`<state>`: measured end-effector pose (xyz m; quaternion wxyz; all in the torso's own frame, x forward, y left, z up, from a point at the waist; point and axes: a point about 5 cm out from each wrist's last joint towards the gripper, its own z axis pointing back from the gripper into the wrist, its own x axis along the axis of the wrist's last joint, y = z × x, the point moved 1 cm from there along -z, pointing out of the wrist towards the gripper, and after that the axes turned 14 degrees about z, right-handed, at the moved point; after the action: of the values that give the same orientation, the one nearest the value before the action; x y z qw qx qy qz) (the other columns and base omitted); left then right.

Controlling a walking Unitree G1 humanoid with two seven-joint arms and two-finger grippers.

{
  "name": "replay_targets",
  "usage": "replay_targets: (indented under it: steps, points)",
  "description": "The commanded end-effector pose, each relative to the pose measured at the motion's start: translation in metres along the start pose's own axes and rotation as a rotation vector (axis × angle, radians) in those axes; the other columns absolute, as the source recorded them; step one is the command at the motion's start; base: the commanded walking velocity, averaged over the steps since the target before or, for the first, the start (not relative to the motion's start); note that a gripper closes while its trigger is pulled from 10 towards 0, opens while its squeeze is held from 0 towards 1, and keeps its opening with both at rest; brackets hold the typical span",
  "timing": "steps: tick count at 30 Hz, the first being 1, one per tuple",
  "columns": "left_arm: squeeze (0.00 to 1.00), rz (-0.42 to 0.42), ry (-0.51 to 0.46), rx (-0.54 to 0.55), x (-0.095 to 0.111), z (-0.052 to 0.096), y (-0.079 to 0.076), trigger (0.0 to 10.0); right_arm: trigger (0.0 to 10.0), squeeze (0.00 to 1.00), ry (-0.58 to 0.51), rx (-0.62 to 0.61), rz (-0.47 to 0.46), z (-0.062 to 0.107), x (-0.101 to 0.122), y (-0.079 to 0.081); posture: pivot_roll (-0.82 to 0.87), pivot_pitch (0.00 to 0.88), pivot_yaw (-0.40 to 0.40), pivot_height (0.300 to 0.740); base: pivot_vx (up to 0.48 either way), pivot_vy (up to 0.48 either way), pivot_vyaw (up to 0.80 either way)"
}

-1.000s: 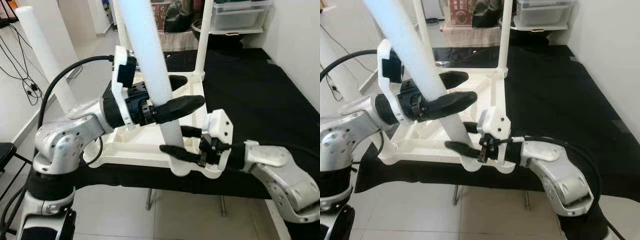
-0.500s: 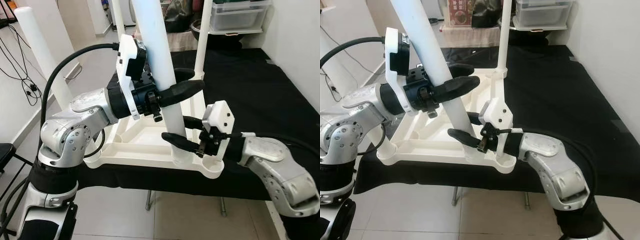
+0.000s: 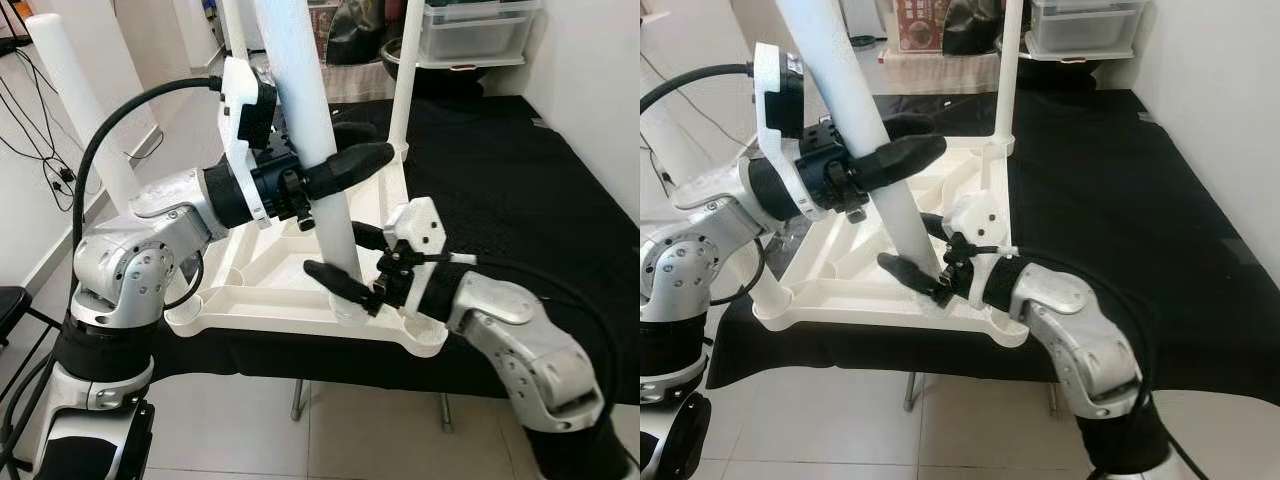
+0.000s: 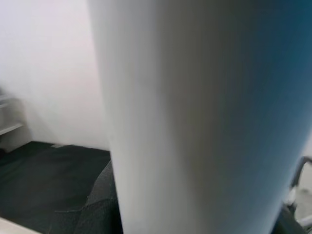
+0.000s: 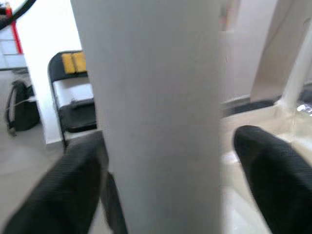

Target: Building children table

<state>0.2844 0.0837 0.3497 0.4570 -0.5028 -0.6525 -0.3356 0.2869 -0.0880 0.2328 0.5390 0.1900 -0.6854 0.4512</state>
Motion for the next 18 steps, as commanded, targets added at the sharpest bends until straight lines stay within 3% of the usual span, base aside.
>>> replay_targets:
  steps: [1, 6, 7, 9, 10, 18]
  points:
    - [0.00, -0.009, 0.017, -0.026, 0.003, -0.001, -0.002, 0.0, 10.0, 1.00, 0.031, 0.007, -0.009, -0.008, -0.003, 0.005, -0.09, 0.078, 0.056, 0.740, 0.000, 0.000, 0.00]
    - [0.00, -0.002, 0.036, -0.064, -0.002, -0.005, -0.006, 0.0, 10.0, 1.00, 0.046, 0.020, -0.018, -0.020, -0.002, 0.014, -0.08, 0.078, 0.050, 0.740, 0.000, 0.000, 0.00]
    - [0.00, -0.001, 0.041, -0.069, -0.003, -0.006, -0.006, 0.0, 10.0, 0.66, 0.058, 0.025, -0.015, -0.023, -0.002, 0.015, -0.08, 0.078, 0.050, 0.740, 0.000, 0.000, 0.00]
    - [0.00, -0.001, 0.044, -0.071, -0.003, -0.006, -0.006, 0.0, 10.0, 0.66, 0.067, 0.028, -0.013, -0.024, -0.002, 0.016, -0.08, 0.078, 0.050, 0.740, 0.000, 0.000, 0.00]
    - [0.00, -0.001, 0.047, -0.074, -0.004, -0.007, -0.006, 0.0, 10.0, 0.00, 0.073, 0.033, -0.020, -0.026, -0.002, 0.016, -0.08, 0.074, 0.053, 0.740, 0.000, 0.000, 0.00]
    - [0.00, 0.015, 0.057, -0.101, -0.010, -0.012, -0.007, 0.0, 10.0, 0.00, 0.101, 0.006, -0.052, -0.033, 0.000, 0.015, -0.09, 0.065, 0.057, 0.740, 0.000, 0.000, 0.00]
